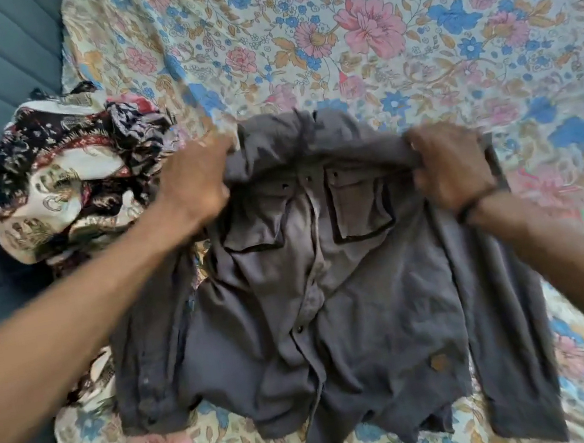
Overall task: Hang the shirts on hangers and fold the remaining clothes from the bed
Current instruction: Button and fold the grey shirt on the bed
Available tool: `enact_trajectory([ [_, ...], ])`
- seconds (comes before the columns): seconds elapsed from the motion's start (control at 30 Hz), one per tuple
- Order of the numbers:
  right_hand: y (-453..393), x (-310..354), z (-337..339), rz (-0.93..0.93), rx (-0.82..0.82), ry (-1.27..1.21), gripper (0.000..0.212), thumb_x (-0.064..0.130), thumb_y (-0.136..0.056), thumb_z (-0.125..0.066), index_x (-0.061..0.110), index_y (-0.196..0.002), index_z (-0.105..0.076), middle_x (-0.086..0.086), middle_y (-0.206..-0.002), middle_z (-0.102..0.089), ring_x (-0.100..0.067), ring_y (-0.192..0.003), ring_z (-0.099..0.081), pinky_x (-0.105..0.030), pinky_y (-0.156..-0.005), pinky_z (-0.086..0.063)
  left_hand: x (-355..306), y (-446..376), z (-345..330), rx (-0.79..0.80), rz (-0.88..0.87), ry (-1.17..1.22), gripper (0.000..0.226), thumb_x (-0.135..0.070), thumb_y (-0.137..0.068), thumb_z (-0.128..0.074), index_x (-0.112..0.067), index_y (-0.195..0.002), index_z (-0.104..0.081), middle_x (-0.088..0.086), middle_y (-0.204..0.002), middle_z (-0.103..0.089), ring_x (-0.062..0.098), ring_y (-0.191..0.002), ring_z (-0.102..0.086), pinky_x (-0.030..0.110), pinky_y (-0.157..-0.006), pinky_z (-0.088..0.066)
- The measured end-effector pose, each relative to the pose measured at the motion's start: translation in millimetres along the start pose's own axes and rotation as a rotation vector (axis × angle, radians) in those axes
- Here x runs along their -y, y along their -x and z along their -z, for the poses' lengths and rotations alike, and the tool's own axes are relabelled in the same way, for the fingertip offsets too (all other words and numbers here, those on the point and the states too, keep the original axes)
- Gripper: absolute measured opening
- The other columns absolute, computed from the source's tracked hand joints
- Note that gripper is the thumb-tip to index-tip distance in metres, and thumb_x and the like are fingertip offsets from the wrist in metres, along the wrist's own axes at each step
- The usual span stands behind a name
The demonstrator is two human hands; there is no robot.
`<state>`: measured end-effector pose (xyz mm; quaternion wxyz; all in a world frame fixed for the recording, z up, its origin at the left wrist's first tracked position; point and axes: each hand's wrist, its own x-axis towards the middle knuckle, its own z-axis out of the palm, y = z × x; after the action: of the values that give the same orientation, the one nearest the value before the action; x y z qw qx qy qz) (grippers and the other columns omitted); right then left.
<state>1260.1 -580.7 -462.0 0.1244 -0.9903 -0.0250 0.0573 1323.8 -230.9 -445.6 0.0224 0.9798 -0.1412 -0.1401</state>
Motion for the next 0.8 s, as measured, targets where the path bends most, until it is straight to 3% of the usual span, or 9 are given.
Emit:
enact_trajectory([
  [0.07,76.4,-6.4,-14.8,-0.007,0.008,-0.108,0.044,-0.005,-0.063,-0.064,0.01,-0.104,-0.059,-0.017,-0.1,-0.054,-0.045,-0.08,-0.058,-0.042,-0.06,-0.047,5.5,69.0,-18.1,0.028,-0.048,0.03,0.047,-0.02,-0.074,-0.074,-0.017,-0.116,-0.054,0.02,-0.098,-0.068,0.046,-0.084,-0.067,0.048,-0.066,-0.049],
  [0.17,152.5,-3.5,-36.8,-0.127,0.347,-0.177,0.068,-0.002,-0.062,-0.073,0.019,-0.123,-0.051,-0.011,-0.111,-0.052,-0.043,-0.095,-0.06,-0.041,-0.062,-0.049,12.0,144.6,-46.2,0.267,-0.114,0.045,0.085,-0.093,-0.069,-0.055,-0.027,-0.121,-0.046,0.012,-0.091,-0.072,0.039,-0.083,-0.071,0.038,-0.059,-0.044],
  [0.27,176.9,14.1,-45.7,-0.087,0.599,-0.074,0.091,0.054,-0.074,-0.085,0.034,-0.147,-0.035,-0.007,-0.124,-0.066,-0.037,-0.108,-0.066,-0.04,-0.072,-0.052,8.3,174.5,-68.2,0.416,-0.126,-0.012,0.113,-0.108,-0.06,-0.034,-0.029,-0.139,-0.04,0.01,-0.101,-0.073,0.035,-0.095,-0.07,0.039,-0.067,-0.048],
  [0.33,180.9,24.4,-40.2,-0.055,0.621,-0.046,0.092,0.079,-0.073,-0.073,0.031,-0.146,-0.043,-0.002,-0.125,-0.07,-0.032,-0.109,-0.068,-0.04,-0.076,-0.055,7.0,181.3,-72.7,0.416,-0.121,0.032,0.101,-0.103,-0.069,-0.035,-0.024,-0.131,-0.048,0.009,-0.109,-0.071,0.035,-0.103,-0.068,0.039,-0.07,-0.045],
  [0.47,184.3,38.6,24.9,-0.021,0.318,-0.183,0.04,0.044,-0.086,-0.079,0.021,-0.115,-0.064,-0.009,-0.099,-0.075,-0.037,-0.09,-0.071,-0.042,-0.067,-0.055,3.7,200.2,-44.0,0.344,-0.156,0.05,0.043,-0.054,-0.093,-0.062,-0.013,-0.105,-0.058,0.014,-0.103,-0.064,0.038,-0.102,-0.062,0.041,-0.077,-0.038],
  [0.53,186.7,48.6,76.7,-0.019,0.1,-0.19,0.028,0.019,-0.085,-0.079,0.016,-0.111,-0.068,-0.016,-0.091,-0.075,-0.041,-0.079,-0.07,-0.041,-0.063,-0.054,-2.3,219.7,-8.2,0.1,-0.024,0.235,0.025,-0.033,-0.092,-0.067,-0.013,-0.095,-0.054,0.012,-0.088,-0.061,0.038,-0.085,-0.061,0.038,-0.066,-0.033],
  [0.6,176.9,55.2,121.9,-0.046,-0.056,-0.152,0.03,0.003,-0.081,-0.071,0.013,-0.108,-0.066,-0.019,-0.082,-0.07,-0.041,-0.072,-0.066,-0.04,-0.061,-0.05,-14.2,226.2,34.7,-0.145,0.18,0.438,0.018,-0.018,-0.09,-0.068,-0.017,-0.092,-0.05,-0.002,-0.074,-0.057,0.023,-0.065,-0.058,0.029,-0.053,-0.033],
  [0.67,160.0,61.6,169.9,-0.096,-0.195,-0.153,0.027,0.0,-0.077,-0.062,0.012,-0.101,-0.062,-0.02,-0.084,-0.066,-0.041,-0.076,-0.062,-0.039,-0.062,-0.042,-24.7,225.4,94.4,-0.315,0.26,0.521,0.022,-0.012,-0.088,-0.069,-0.021,-0.09,-0.049,-0.013,-0.068,-0.052,0.013,-0.058,-0.052,0.024,-0.051,-0.032],
  [0.8,146.2,79.9,276.6,-0.195,-0.559,-0.344,0.019,0.024,-0.083,-0.052,0.012,-0.095,-0.06,-0.02,-0.099,-0.066,-0.041,-0.095,-0.059,-0.044,-0.074,-0.038,-30.4,245.1,225.5,-0.413,0.085,0.307,0.015,-0.029,-0.078,-0.069,-0.022,-0.09,-0.061,0.006,-0.077,-0.068,0.034,-0.078,-0.067,0.041,-0.062,-0.047],
])
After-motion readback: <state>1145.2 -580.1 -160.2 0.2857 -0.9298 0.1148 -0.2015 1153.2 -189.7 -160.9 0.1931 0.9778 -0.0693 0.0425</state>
